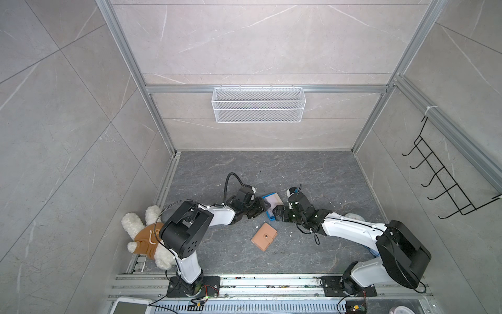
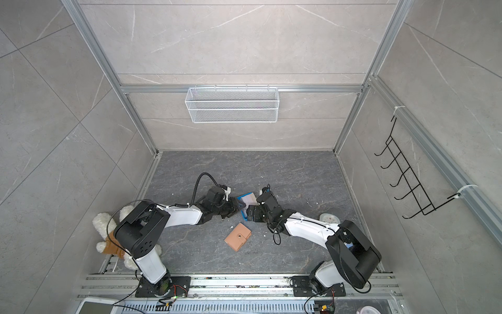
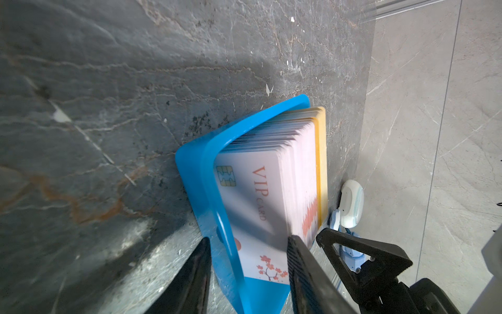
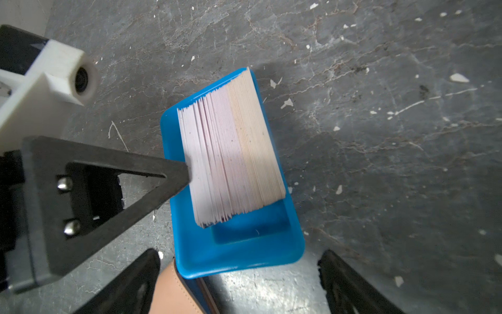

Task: Insert credit cards into a card holder
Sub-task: Rotate the storage box at the center of the table.

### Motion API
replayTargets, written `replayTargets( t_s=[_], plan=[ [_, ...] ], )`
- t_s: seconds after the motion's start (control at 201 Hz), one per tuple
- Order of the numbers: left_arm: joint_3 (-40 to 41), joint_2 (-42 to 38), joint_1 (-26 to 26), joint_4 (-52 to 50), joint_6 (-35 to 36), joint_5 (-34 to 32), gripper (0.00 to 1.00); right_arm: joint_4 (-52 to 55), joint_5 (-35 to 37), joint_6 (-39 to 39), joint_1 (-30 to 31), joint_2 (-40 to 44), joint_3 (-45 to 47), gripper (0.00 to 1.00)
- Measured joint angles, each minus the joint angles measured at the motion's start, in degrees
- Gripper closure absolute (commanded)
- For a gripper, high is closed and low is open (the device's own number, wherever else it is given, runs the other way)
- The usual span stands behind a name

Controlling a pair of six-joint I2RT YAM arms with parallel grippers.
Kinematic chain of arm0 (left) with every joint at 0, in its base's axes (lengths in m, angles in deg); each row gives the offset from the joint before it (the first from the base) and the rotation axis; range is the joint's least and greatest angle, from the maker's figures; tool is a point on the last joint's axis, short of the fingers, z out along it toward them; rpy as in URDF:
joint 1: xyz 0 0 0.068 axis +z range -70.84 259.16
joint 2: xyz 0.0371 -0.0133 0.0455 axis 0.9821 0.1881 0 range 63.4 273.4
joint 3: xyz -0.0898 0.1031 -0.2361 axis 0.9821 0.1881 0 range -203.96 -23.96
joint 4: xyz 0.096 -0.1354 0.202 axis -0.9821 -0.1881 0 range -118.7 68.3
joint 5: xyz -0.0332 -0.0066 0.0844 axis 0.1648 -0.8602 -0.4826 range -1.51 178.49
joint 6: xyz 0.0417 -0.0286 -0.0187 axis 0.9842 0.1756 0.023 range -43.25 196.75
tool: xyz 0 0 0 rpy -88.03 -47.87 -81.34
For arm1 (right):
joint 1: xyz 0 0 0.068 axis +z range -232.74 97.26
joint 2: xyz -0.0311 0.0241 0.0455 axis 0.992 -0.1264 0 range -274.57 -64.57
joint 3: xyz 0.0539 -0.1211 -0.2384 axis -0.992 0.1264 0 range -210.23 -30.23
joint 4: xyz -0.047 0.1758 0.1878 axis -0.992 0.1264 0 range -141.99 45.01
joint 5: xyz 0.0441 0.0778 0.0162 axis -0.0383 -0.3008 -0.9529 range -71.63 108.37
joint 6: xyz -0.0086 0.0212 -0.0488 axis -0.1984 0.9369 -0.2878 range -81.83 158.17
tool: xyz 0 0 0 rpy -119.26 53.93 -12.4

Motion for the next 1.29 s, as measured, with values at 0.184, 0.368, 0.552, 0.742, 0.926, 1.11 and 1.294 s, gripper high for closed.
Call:
replayTargets(
  t_s=[0.184, 0.368, 0.552, 0.742, 0.926, 1.11, 1.294],
  plan=[
    [0.0, -1.2, 0.2, -2.8, 0.7, -1.5, 0.51, 0.9, 0.1, 0.0, -0.3, 2.8, 0.6, 0.07],
    [0.0, -2.0, 1.0, -4.1, 1.1, -1.8, 0.51, 1.4, -1.5, 0.0, -1.3, 5.2, 2.1, 0.07],
    [-0.3, -1.9, 1.1, -4.4, 1.1, -1.6, 0.51, 1.6, -4.6, -0.3, -1.4, 5.2, 2.9, 0.09],
    [-3.3, -0.1, 1.1, -4.3, 1.1, -1.2, 0.51, 1.2, -6.9, -0.9, -1.4, 3.7, 3.0, 0.11],
    [-6.0, 2.0, 1.2, -4.2, 1.1, -0.2, 0.51, 0.9, -7.6, -0.9, -1.4, 2.2, 3.0, 0.14],
    [-8.3, 4.7, 0.9, -3.9, 1.1, 0.3, 0.51, 0.7, -7.7, -0.9, -1.4, 2.0, 3.0, 0.17],
    [-8.6, 5.0, 0.6, -4.0, 1.2, 1.0, 0.52, 0.0, -8.4, -0.9, -1.4, 1.6, 3.0, 0.15]
  ],
)
